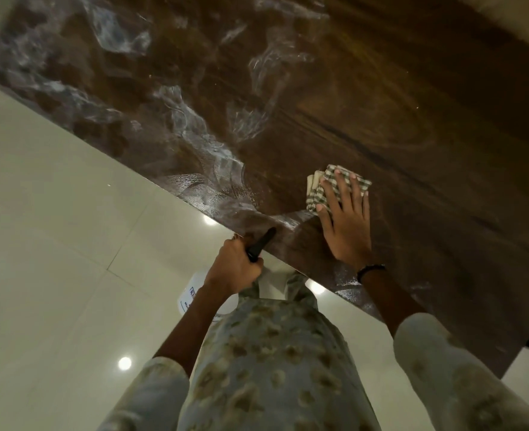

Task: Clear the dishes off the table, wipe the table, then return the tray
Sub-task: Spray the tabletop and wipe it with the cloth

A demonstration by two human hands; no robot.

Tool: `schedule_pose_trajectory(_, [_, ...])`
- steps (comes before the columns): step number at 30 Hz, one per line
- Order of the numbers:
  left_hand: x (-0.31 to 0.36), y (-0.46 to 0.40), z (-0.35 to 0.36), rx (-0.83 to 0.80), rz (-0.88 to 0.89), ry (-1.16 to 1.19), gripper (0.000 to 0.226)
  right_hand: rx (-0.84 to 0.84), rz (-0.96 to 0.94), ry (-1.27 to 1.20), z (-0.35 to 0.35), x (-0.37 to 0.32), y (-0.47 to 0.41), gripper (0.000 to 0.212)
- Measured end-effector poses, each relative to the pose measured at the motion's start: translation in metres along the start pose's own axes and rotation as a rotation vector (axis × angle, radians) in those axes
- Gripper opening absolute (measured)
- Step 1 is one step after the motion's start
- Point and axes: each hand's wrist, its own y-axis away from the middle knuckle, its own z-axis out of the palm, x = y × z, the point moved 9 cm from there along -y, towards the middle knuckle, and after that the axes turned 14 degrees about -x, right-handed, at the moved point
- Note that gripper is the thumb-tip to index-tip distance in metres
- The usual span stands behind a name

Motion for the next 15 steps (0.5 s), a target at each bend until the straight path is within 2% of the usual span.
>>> schedule_pose_trajectory(5, [-0.008,0.004,0.009,-0.04,-0.002,-0.023,0.031,-0.029,-0.04,0.008,0.015,-0.006,0.025,0.05])
schedule_pose_trajectory(11, [-0.015,-0.001,0.001,-0.032,-0.043,-0.088,0.021,0.008,0.004,-0.023,0.02,-0.015,0.03,0.049])
schedule_pose_trajectory(15, [-0.022,-0.002,-0.011,0.026,-0.065,-0.069,0.017,-0.012,-0.102,-0.008,0.025,-0.056,0.017,0.049])
